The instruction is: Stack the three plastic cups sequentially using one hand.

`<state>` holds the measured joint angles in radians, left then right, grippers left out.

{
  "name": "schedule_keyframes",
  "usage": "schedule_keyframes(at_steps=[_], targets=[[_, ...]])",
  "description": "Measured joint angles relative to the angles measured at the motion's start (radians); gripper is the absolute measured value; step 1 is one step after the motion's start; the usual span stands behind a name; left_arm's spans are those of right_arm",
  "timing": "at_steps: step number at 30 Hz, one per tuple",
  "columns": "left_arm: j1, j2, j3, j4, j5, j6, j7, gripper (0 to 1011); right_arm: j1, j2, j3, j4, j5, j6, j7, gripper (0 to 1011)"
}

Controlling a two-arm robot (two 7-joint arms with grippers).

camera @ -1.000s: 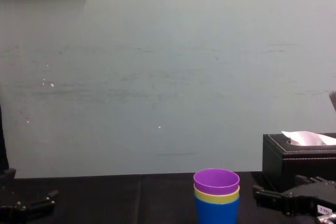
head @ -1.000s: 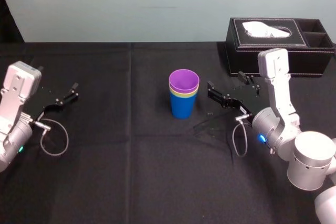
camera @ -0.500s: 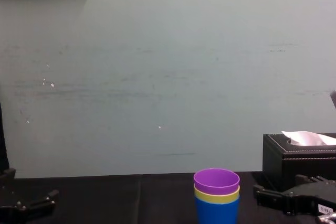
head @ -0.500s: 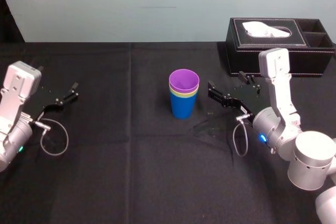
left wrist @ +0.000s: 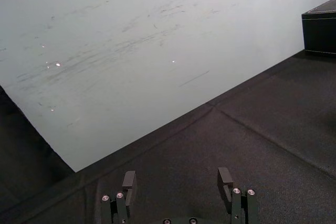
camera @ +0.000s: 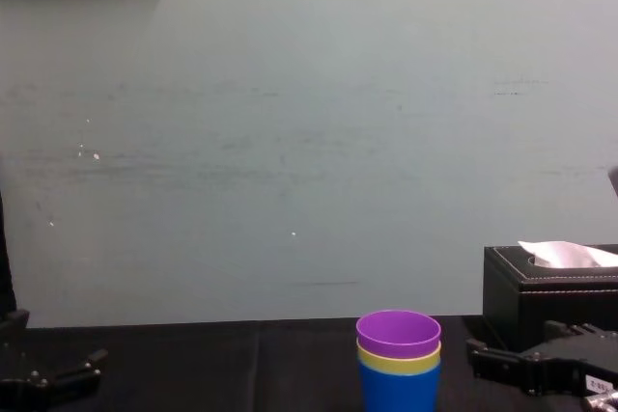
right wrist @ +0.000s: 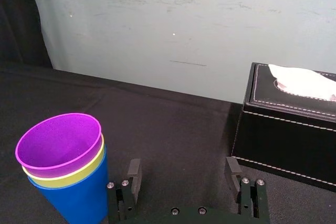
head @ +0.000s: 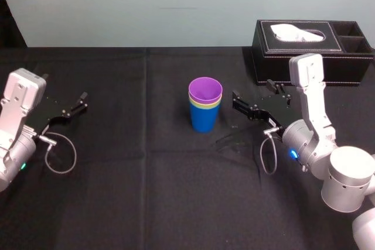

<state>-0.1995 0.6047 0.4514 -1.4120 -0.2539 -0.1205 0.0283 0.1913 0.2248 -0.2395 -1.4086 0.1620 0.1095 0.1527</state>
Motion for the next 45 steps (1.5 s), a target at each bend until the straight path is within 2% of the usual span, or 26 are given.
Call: schedule_keyframes(at_steps=[45], targets=[[0.000, 0.000, 0.000, 0.000, 0.000, 0.000, 0.000, 1011, 0.000, 0.000, 0.000, 0.000, 0.000, 0.000, -0.001, 1000]])
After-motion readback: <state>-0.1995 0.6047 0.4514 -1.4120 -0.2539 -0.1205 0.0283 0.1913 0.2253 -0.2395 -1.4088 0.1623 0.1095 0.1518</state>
